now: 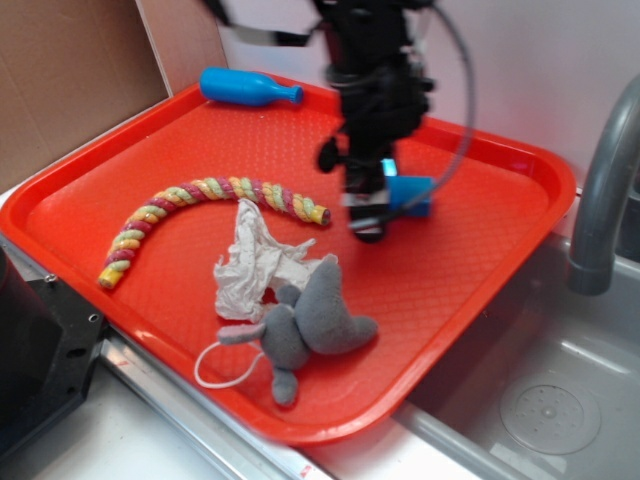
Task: Grab the blue block.
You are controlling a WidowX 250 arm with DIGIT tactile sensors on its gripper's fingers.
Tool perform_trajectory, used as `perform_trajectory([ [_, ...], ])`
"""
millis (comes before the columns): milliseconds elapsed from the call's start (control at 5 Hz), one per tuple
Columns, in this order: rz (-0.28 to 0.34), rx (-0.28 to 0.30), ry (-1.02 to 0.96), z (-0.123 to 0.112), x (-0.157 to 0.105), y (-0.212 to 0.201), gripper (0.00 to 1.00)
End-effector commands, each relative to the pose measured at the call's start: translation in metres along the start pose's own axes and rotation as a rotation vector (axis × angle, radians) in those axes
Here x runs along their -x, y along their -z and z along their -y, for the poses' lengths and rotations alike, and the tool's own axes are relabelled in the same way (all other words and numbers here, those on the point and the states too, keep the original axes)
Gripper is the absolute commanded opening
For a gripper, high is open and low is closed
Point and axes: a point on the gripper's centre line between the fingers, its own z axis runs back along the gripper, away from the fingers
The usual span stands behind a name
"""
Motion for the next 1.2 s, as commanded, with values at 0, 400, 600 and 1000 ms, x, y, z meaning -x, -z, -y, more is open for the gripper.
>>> perform_trajectory([
  [0,0.022,-0.03,-0.454,-0.01,0.074,-0.12,0.0],
  [400,0.007,0.003,-0.969,-0.039,0.122,-0.205,0.0],
  [600,0.003,-0.038,-1.152,-0.04,0.109,-0.222,0.0],
  [1000,-0.042,-0.05,-1.097,-0.034,0.066,-0.213,0.0],
])
